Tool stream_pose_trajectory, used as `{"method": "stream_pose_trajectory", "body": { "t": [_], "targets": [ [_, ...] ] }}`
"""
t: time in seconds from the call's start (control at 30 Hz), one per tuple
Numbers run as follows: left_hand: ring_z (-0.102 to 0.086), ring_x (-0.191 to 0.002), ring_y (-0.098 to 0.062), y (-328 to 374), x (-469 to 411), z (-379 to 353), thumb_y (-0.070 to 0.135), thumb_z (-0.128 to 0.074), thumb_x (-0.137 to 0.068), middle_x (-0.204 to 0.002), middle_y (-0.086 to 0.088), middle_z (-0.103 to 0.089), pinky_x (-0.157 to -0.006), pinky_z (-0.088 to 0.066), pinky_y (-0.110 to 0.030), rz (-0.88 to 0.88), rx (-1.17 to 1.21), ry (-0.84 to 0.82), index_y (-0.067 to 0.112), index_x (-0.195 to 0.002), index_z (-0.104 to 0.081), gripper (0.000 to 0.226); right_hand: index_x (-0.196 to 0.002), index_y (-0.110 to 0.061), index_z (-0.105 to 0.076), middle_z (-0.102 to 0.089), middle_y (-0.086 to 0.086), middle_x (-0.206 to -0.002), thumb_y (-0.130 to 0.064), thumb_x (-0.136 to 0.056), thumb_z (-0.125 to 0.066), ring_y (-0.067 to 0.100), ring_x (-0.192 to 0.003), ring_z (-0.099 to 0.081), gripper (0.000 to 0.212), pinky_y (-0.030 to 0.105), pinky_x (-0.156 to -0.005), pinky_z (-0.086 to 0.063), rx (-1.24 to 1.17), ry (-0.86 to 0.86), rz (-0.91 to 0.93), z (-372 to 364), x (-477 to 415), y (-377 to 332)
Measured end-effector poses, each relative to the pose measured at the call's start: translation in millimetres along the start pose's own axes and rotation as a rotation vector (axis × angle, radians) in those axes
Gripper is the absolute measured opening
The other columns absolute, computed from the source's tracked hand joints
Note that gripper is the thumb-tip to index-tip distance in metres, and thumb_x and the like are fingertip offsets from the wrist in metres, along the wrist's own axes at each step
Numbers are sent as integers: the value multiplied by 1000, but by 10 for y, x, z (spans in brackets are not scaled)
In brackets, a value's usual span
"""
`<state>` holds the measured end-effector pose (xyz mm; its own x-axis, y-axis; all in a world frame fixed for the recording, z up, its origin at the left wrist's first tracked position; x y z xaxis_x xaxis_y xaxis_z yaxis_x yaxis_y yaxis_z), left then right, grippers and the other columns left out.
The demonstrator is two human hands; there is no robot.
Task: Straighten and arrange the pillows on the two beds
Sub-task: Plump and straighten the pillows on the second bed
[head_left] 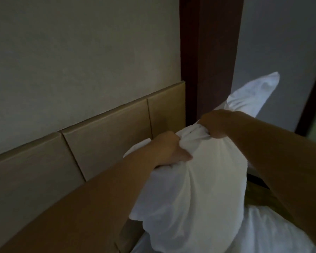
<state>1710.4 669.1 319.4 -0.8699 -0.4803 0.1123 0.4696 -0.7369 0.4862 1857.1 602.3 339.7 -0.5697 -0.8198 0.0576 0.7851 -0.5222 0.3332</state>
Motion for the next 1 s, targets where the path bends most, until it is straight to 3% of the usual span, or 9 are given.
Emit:
{"method": "stream_pose_trajectory", "body": {
  "t": [0.13, 0.27, 0.37, 0.47, 0.57, 0.67, 0.77, 0.87, 1.0],
  "targets": [
    [-64, -101, -26, -285, -66, -202, 41, -71, -82, -111, -12, -68, -77, -46, -29, 66, -133, -8, 7, -118, -64, 51, -121, -16, -58, -60, 5, -124, -17, -90, -57, 24, -115, -57, 31, 36, -96, -48, 137, 127, 61, -240, -104, -290],
    [-63, -109, -27, -654, -111, -519, 43, -67, -84, -119, -11, -65, -86, -53, -34, 155, -151, 11, 12, -124, -60, 51, -132, -17, -46, -52, 6, -132, -19, -91, -55, 24, -122, -48, 42, 36, -102, -39, 69, 143, 108, -621, -102, -557],
    [-59, -113, -29, -807, -210, -460, 44, -69, -83, -126, -10, -59, -82, -54, -34, 192, -74, 79, 13, -134, -50, 62, -129, -19, -46, -54, 5, -128, -25, -86, -58, 24, -118, -46, 45, 36, -101, -37, -89, 211, 133, -504, -164, -605],
    [-56, -113, -28, -835, -290, -358, 40, -63, -88, -126, -8, -56, -77, -50, -33, 200, -23, 158, 13, -132, -44, 54, -121, -24, -52, -56, 2, -122, -30, -84, -58, 23, -117, -42, 37, 38, -102, -36, -140, 306, 152, -311, -217, -683],
    [-58, -90, -20, -723, -278, -210, 39, -48, -96, -103, -4, -62, -70, -43, -29, 55, 87, 301, 16, -111, -50, 28, -116, -20, -57, -57, 4, -121, -26, -88, -57, 24, -117, -43, 29, 38, -100, -37, -18, 358, 70, -196, -270, -699],
    [-57, -78, -22, -619, -183, 4, 25, -45, -95, -79, 1, -54, -62, -41, -31, -40, 76, 479, 17, -101, -46, 10, -122, -14, -50, -53, 10, -124, -17, -87, -61, 27, -114, -51, 37, 37, -95, -43, -158, 424, -99, -71, -289, -586],
    [-55, -97, -27, -653, -161, 224, 15, -53, -92, -104, -9, -56, -75, -43, -34, -7, 56, 644, 11, -116, -43, 27, -137, -16, -36, -36, 18, -141, -9, -85, -66, 32, -118, -54, 60, 39, -93, -48, -488, 440, -173, -35, -341, -566],
    [-49, -116, -30, -802, -179, 307, 34, -61, -90, -124, -10, -53, -95, -43, -42, 105, -36, 595, 13, -125, -40, 46, -150, -22, -16, -9, 20, -157, -17, -92, -61, 35, -131, -45, 74, 40, -100, -46, -640, 376, -197, -152, -424, -748],
    [-50, -117, -33, -1088, -165, 218, 40, -51, -89, -125, -12, -55, -102, -39, -48, 218, -223, 420, 16, -126, -38, 46, -151, -29, -8, -28, 21, -145, -42, -95, -47, 35, -117, -53, 69, 39, -89, -47, -664, 315, -285, -437, -436, -937]
  ]
}}
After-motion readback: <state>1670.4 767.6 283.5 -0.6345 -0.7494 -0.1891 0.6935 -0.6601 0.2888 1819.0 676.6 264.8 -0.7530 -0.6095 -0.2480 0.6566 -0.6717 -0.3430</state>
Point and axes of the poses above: each hand's wrist, its own x-axis away from the middle knuckle, its own z-axis out of the back of the hand, y = z × x, the point moved 6 cm from there along -x, towards the middle knuckle
